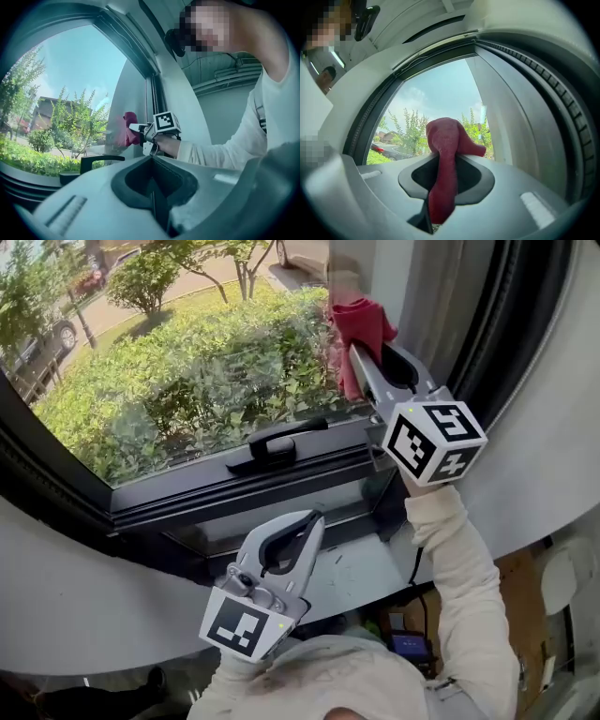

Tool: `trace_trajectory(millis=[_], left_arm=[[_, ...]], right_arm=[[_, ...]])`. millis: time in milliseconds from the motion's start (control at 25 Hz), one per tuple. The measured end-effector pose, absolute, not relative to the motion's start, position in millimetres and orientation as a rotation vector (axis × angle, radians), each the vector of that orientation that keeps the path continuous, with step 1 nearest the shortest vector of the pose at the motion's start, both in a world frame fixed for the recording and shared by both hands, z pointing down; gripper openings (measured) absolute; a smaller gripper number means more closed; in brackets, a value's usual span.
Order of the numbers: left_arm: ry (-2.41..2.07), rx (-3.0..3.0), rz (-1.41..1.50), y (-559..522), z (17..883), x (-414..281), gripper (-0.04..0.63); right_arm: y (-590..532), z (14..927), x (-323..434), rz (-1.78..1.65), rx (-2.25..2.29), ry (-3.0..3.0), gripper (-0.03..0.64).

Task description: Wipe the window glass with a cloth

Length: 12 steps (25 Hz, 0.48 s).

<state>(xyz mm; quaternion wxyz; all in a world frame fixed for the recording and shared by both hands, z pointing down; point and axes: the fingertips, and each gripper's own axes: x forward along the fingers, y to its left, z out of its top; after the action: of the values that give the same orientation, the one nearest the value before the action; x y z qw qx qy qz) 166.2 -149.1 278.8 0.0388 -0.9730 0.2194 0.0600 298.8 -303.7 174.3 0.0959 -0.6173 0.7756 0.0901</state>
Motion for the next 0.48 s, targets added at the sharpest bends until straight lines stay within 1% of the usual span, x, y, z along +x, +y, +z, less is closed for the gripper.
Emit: trace_trajectory(millis=[280, 480], left_arm=[[0.645, -2.986, 0.171, -148.4, 277.7, 181.7, 0.0], [0.655, -2.987, 0.155, -150.1, 279.5, 179.0, 0.0]], right_arm=[[-298.5, 168.2, 336.8, 0.265, -1.879, 2.231, 0.106], [-296.4, 173.1, 358.8, 0.236, -1.907, 2.165, 0.107]])
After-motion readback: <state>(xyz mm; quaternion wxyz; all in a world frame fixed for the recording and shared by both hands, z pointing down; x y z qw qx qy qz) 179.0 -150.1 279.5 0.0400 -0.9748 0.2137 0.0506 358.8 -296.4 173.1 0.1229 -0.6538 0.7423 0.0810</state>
